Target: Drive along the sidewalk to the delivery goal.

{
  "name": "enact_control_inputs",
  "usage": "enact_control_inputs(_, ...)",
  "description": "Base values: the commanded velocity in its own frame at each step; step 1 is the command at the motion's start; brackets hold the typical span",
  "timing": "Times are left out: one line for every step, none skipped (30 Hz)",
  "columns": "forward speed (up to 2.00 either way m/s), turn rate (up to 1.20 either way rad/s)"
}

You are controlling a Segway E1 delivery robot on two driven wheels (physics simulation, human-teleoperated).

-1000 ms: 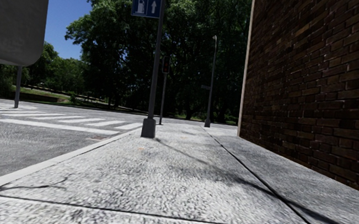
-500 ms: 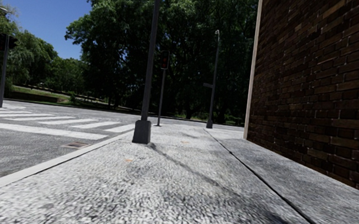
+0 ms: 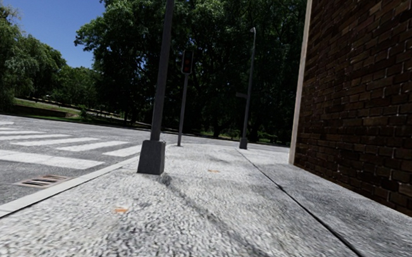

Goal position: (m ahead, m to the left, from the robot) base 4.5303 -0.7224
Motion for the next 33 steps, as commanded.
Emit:
enact_control_inputs(2.0, 0.0)
enact_control_inputs(2.0, 0.0)
enact_control_inputs(2.0, 0.0)
enact_control_inputs(2.0, 0.0)
enact_control_inputs(2.0, 0.0)
enact_control_inputs(2.0, 0.0)
enact_control_inputs(2.0, 0.0)
enact_control_inputs(2.0, 0.0)
enact_control_inputs(2.0, 0.0)
enact_control_inputs(2.0, 0.0)
enact_control_inputs(2.0, 0.0)
enact_control_inputs(2.0, 0.0)
enact_control_inputs(2.0, 0.0)
enact_control_inputs(2.0, 0.0)
enact_control_inputs(2.0, 0.0)
enact_control_inputs(2.0, 0.0)
enact_control_inputs(2.0, 0.0)
enact_control_inputs(2.0, 0.0)
enact_control_inputs(2.0, 0.0)
enact_control_inputs(2.0, 0.0)
enact_control_inputs(2.0, 0.0)
enact_control_inputs(2.0, 0.0)
enact_control_inputs(2.0, 0.0)
enact_control_inputs(2.0, 0.0)
enact_control_inputs(2.0, 0.0)
enact_control_inputs(2.0, 0.0)
enact_control_inputs(2.0, 0.0)
enact_control_inputs(2.0, 0.0)
enact_control_inputs(2.0, 0.0)
enact_control_inputs(2.0, 0.0)
enact_control_inputs(2.0, 0.0)
enact_control_inputs(2.0, 0.0)
enact_control_inputs(2.0, 0.0)
